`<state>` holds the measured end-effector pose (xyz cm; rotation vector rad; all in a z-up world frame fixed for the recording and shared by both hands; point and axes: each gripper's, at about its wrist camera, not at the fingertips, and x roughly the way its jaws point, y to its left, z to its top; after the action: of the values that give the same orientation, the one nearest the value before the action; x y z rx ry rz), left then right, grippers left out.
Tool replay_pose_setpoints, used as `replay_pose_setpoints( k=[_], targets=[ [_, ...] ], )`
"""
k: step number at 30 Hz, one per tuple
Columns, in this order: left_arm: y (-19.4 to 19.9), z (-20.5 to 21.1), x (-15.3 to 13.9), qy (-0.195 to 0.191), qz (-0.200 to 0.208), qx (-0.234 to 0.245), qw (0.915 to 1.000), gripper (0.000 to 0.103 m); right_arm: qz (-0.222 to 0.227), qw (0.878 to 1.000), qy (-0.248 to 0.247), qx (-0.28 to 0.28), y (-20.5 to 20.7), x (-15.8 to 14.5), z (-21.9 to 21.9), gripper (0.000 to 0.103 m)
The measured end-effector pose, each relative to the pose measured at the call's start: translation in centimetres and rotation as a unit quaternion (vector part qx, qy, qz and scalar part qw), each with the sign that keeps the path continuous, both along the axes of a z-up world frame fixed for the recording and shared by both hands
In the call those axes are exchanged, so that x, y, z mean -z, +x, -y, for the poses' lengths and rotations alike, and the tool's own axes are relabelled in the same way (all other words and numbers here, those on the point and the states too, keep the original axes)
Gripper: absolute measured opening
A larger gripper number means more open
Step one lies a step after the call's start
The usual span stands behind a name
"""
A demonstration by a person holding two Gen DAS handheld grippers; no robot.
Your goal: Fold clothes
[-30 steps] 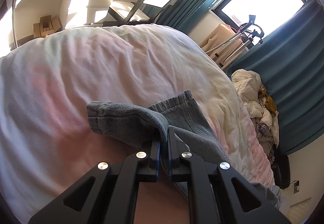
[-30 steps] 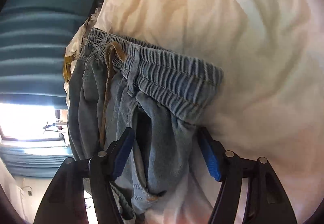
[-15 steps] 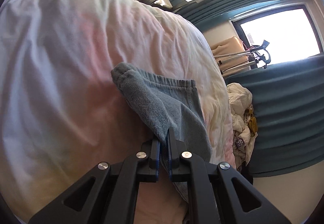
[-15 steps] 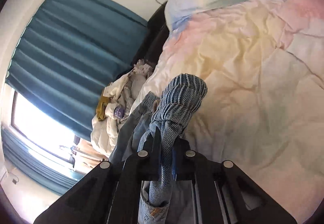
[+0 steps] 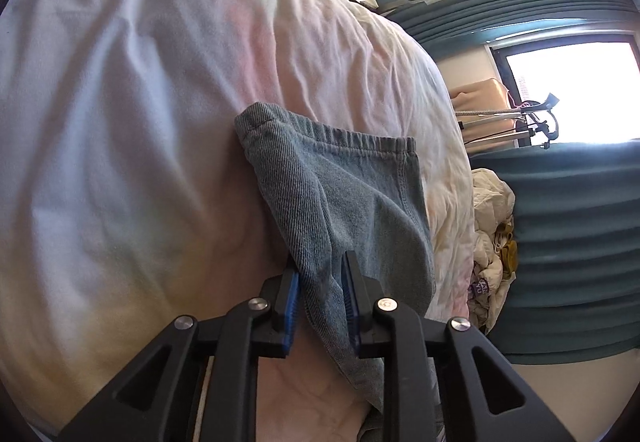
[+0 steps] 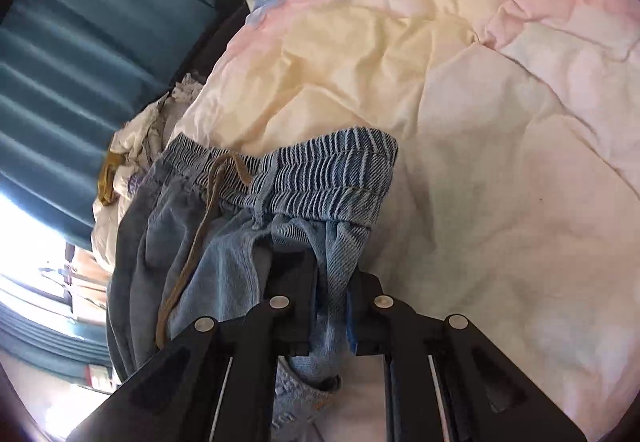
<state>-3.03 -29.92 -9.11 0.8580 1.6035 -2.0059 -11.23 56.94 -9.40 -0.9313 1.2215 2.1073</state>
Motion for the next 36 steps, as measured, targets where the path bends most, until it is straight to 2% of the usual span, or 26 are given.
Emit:
replay_pose_setpoints(
  k=[2, 4, 6, 8, 10, 14, 16, 20, 24, 27, 34, 36],
  targets=[
    [0.7, -0.4, -1.4, -0.037, -0.005, -0.009, 0.9993, 0.039, 0.021, 1.000, 0.012, -0.014, -0.1, -0.7, 1.3, 0.043],
    [1.6, -0.7, -3.1, -0.080, -0.012, -0.020, 0.9965, 0.046, 0.033, 0.999, 0.038, -0.017, 0.0, -1.7, 3.0, 0.056],
    [2.2, -1.2, -4.8, -0.121, -0.024, -0.024, 0.9921, 0.048, 0.031, 0.997, 0.067, -0.020, 0.2, -3.3, 4.8, 0.062],
    [2.0, -1.8, -6.2, -0.161, -0.033, -0.007, 0.9864, 0.053, 0.013, 0.996, 0.088, -0.027, 0.9, -4.8, 6.5, 0.066],
    [0.6, -2.6, -7.0, -0.192, -0.033, 0.033, 0.9803, 0.053, -0.004, 0.993, 0.108, -0.046, 2.8, -6.3, 8.2, 0.068],
    [-3.9, -4.6, -6.8, -0.236, 0.003, 0.134, 0.9624, 0.054, -0.028, 0.986, 0.131, -0.103, 3.2, -7.1, 12.9, 0.070],
    [-6.1, -5.5, -6.4, -0.264, 0.011, 0.179, 0.9476, 0.054, -0.027, 0.982, 0.120, -0.142, 2.2, -6.0, 15.4, 0.070],
    [-10.3, -7.2, -5.5, -0.325, 0.021, 0.262, 0.9083, 0.054, 0.005, 0.969, 0.101, -0.227, -1.7, -2.7, 19.9, 0.070],
    [-12.6, -8.4, -4.2, -0.370, 0.027, 0.312, 0.8749, 0.054, 0.012, 0.958, 0.111, -0.265, -3.5, -2.0, 22.3, 0.070],
    [-14.1, -9.1, -3.3, -0.395, 0.043, 0.326, 0.8580, 0.054, 0.005, 0.958, 0.099, -0.268, -4.0, -2.0, 22.5, 0.070],
    [-17.3, -10.3, -0.4, -0.429, 0.087, 0.367, 0.8210, 0.054, 0.008, 0.961, 0.033, -0.273, -5.1, -0.6, 22.3, 0.070],
    [-17.9, -10.6, 0.4, -0.433, 0.100, 0.376, 0.8128, 0.054, 0.008, 0.961, 0.020, -0.275, -5.3, -0.3, 22.4, 0.070]
  ],
)
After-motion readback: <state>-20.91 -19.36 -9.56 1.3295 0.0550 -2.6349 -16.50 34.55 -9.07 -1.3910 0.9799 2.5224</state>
